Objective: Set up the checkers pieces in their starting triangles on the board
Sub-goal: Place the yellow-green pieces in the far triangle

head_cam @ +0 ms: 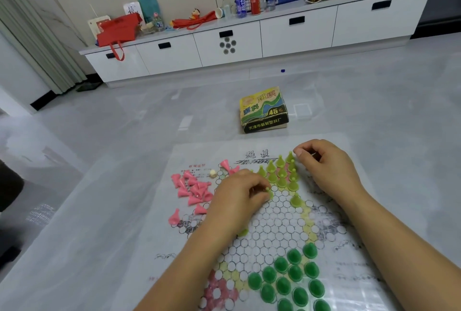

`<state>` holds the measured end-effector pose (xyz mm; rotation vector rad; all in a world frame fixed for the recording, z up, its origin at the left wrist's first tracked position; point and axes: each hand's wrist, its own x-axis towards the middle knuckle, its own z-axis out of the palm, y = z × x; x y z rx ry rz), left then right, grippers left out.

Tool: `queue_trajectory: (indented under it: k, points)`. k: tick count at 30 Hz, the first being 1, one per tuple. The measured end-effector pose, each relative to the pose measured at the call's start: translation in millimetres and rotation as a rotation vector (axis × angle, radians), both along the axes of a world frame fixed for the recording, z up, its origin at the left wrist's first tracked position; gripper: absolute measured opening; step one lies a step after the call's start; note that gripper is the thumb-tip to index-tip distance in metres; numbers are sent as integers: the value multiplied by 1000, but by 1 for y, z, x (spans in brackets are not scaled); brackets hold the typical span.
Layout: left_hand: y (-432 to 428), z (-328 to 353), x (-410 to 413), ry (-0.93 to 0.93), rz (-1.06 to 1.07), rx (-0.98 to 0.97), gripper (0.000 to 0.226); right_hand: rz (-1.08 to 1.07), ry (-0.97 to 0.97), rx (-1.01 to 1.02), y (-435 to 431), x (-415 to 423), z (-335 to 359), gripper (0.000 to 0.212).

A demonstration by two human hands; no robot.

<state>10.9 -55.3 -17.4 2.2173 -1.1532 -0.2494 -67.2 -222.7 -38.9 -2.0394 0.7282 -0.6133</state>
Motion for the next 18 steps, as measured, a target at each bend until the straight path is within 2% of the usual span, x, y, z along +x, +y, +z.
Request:
queue_trajectory:
  k: [4, 9, 18]
  points:
    - [2, -5, -3, 63, 72, -78, 12, 0, 7, -6, 1, 1, 0, 11]
    - [3, -10, -9, -56, 119, -75, 10, 2, 9, -13, 1, 0, 0, 12]
    - [-8, -11, -13, -29, 163, -81, 9, 4, 6, -14, 1, 0, 0, 12]
